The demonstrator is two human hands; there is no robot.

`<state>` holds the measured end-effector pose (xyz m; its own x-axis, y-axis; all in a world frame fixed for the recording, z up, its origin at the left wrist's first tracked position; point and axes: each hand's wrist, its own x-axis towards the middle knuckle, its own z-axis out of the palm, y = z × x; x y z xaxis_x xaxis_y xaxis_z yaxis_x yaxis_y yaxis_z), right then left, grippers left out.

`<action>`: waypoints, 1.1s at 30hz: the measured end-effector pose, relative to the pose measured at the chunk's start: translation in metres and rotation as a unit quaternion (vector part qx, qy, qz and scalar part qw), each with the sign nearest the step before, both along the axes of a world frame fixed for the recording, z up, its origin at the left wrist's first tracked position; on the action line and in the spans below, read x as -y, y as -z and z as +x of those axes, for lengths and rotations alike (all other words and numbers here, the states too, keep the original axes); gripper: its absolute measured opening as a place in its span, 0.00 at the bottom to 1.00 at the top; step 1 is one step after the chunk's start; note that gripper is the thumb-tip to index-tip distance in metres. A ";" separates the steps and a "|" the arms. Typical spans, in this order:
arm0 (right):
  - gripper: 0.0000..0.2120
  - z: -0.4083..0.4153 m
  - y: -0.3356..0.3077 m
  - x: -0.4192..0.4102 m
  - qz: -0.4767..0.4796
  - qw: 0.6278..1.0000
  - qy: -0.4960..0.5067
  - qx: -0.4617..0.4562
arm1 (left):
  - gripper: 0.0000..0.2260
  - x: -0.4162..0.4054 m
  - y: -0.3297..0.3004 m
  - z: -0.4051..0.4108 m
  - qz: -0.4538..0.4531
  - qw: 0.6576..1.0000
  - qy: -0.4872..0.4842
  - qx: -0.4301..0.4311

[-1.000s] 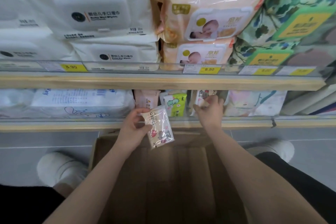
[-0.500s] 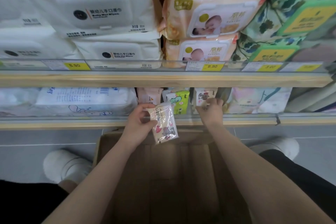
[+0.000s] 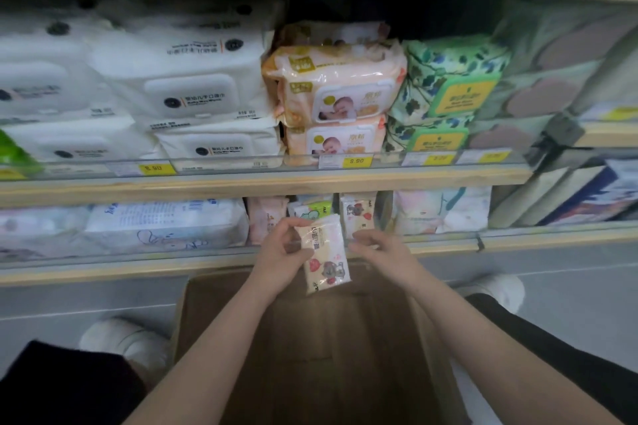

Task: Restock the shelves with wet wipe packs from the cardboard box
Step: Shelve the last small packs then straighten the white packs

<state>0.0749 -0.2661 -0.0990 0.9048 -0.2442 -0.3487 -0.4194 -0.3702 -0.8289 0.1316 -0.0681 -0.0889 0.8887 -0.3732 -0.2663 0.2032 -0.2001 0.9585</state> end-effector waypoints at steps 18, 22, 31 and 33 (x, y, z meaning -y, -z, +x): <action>0.03 -0.018 -0.010 0.028 0.020 0.993 0.063 0.095 | 0.18 -0.007 0.056 -0.001 0.444 0.806 0.187 0.343; 0.13 0.011 0.001 0.037 -0.043 0.990 0.075 0.110 | 0.22 -0.007 0.080 0.010 0.496 0.778 0.256 0.288; 0.08 0.070 0.067 0.047 -0.052 0.992 0.110 0.017 | 0.22 -0.015 0.099 0.012 0.442 0.813 0.227 0.303; 0.12 0.077 0.072 0.045 -0.077 0.990 0.118 -0.006 | 0.22 -0.014 0.100 0.013 0.429 0.822 0.220 0.302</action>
<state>0.1524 -0.3109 -0.1706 0.8120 -0.5000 -0.3010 -0.5187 -0.3819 -0.7649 0.1441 -0.0541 -0.1885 0.7853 -0.5985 -0.1584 -0.5310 -0.7826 0.3249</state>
